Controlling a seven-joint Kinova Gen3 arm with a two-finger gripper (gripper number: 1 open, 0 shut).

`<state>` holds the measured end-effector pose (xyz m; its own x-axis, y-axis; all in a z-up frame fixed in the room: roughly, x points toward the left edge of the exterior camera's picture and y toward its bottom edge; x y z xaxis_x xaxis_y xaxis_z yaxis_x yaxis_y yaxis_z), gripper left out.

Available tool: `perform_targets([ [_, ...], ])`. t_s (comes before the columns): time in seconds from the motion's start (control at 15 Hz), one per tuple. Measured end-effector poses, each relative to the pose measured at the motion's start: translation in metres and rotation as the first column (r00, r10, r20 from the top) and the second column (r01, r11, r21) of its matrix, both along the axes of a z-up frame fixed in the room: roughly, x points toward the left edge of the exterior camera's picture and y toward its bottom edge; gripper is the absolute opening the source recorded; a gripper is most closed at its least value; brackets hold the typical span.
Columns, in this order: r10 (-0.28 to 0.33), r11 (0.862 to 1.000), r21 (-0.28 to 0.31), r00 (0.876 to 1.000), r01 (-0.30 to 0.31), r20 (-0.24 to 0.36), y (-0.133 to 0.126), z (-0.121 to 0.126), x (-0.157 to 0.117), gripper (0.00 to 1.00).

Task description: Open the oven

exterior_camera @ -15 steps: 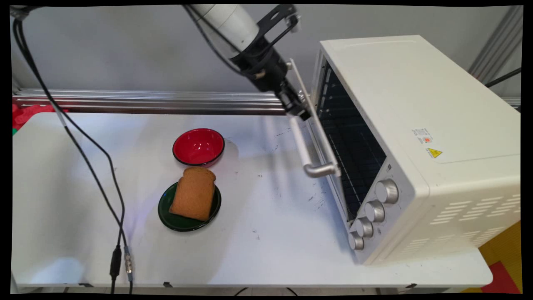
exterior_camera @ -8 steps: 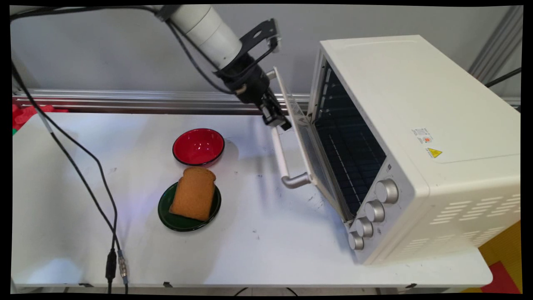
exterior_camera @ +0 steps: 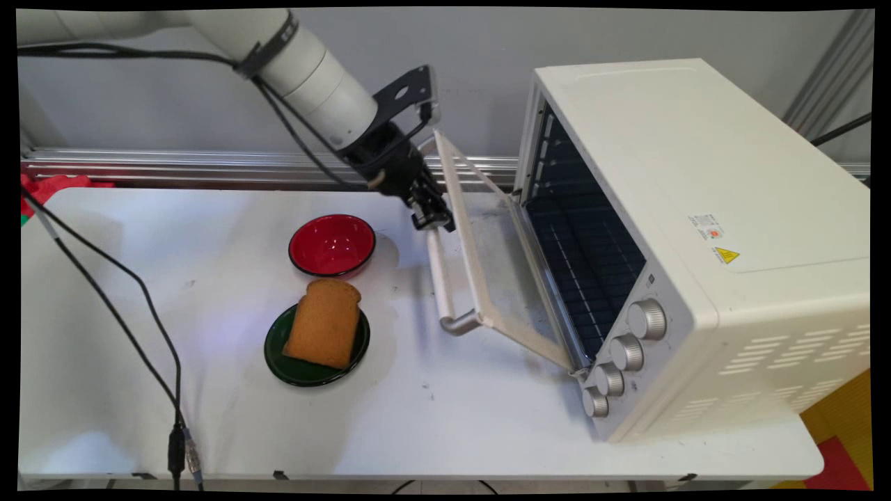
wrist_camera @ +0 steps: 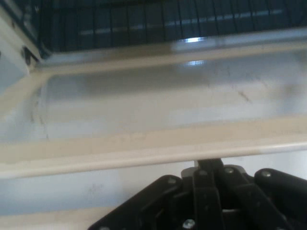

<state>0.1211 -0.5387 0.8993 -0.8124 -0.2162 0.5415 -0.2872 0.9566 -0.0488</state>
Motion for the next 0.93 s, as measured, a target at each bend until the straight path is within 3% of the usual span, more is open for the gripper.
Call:
perform_targets([
  [0.93,0.081,0.993,0.093,0.996,-0.077,-0.041,0.036,-0.043,0.053,0.00],
])
